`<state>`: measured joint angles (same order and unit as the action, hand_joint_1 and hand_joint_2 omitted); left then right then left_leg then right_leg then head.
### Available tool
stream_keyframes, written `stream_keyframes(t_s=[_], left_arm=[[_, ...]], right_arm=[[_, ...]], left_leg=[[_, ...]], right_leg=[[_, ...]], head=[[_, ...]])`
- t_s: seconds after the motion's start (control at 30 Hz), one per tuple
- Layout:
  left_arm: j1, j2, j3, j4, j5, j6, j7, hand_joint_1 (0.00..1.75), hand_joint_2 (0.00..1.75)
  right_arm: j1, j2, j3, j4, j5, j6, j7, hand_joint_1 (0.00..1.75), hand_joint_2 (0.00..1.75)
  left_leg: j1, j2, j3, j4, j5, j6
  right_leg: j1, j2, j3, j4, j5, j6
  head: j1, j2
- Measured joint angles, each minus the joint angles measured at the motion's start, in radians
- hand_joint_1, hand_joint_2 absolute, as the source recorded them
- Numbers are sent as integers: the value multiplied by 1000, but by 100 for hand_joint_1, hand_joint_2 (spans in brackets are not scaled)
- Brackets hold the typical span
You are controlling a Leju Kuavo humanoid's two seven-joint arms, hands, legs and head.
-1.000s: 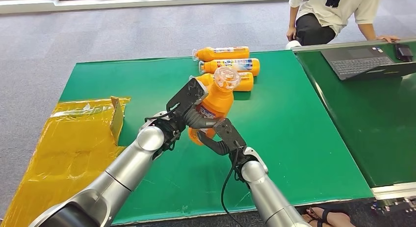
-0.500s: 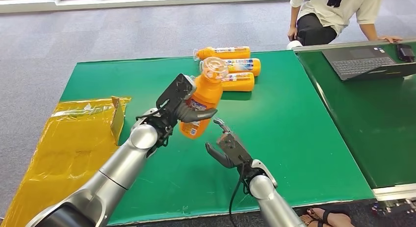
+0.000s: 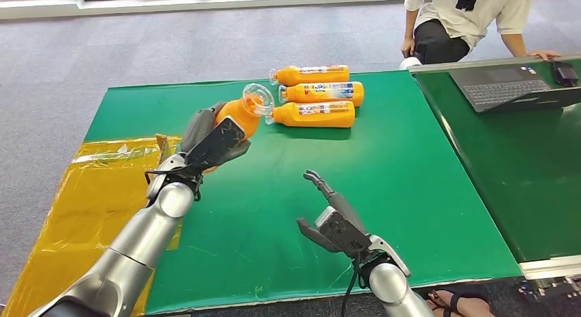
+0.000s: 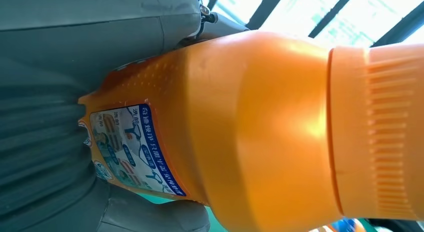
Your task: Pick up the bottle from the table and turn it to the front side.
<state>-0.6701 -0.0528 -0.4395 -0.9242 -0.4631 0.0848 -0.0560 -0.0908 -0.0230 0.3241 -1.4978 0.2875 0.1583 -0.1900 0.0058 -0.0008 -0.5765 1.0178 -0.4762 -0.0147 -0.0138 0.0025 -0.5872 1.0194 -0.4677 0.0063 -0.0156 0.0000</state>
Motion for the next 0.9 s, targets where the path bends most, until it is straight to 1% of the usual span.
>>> stream_keyframes(t_s=[0.1, 0.3, 0.4, 0.53, 0.63, 0.73, 0.8, 0.87, 0.9], left_arm=[[0, 18, 13, 7, -17, 9, -7, 175, 175], [0, 34, 19, 18, -44, 28, -10, 175, 175], [0, 45, 18, 21, -107, 81, -12, 175, 175], [2, 68, 13, 22, -277, 175, 0, 175, 175], [16, 93, 4, 6, -372, 191, 14, 175, 175], [47, 125, -7, -35, -450, 190, 36, 175, 175], [78, 156, -16, -78, -524, 190, 61, 175, 175], [117, 199, -24, -132, -596, 190, 83, 175, 175], [128, 211, -26, -146, -612, 190, 88, 175, 175]], right_arm=[[-6, -13, 4, 0, -10, -1, -7, 0, 175], [-19, -26, 13, 0, -20, -3, -8, 0, 175], [-26, -30, 14, -1, -31, -11, -5, 0, 175], [-20, -37, 14, -12, -36, -29, 0, 0, 175], [-6, -44, 14, -24, -37, -40, 2, 0, 175], [10, -51, 14, -33, -37, -50, -1, 0, 175], [26, -54, 13, -44, -34, -56, -4, 0, 175], [47, -57, 11, -56, -30, -59, -6, 0, 175], [53, -58, 10, -59, -28, -60, -6, 0, 175]], left_leg=[[0, 0, 0, 0, 0, 0], [0, 0, 0, 0, 0, 0], [0, 0, 0, 0, 0, 0], [0, 0, 0, 0, 0, 0], [0, 0, 0, 0, 0, 0], [0, 0, 0, 0, 0, 0], [0, 0, 0, 0, 0, 0], [0, 1, 0, -1, 0, 0], [0, 1, 0, -1, 0, 0]], right_leg=[[0, 0, 0, 0, 0, 0], [0, 0, 0, 0, 0, 0], [0, 0, 0, 0, 0, 0], [0, 0, 0, 0, 0, 0], [0, 0, 0, 0, 0, 0], [0, 0, -1, 0, 0, 0], [0, 1, -1, 0, 0, 0], [0, 1, -1, 0, 0, 0], [0, 1, -1, 0, 0, 0]], head=[[0, 0], [0, 0], [0, 0], [0, 0], [0, 0], [0, 0], [0, 0], [0, 0], [0, 0]])
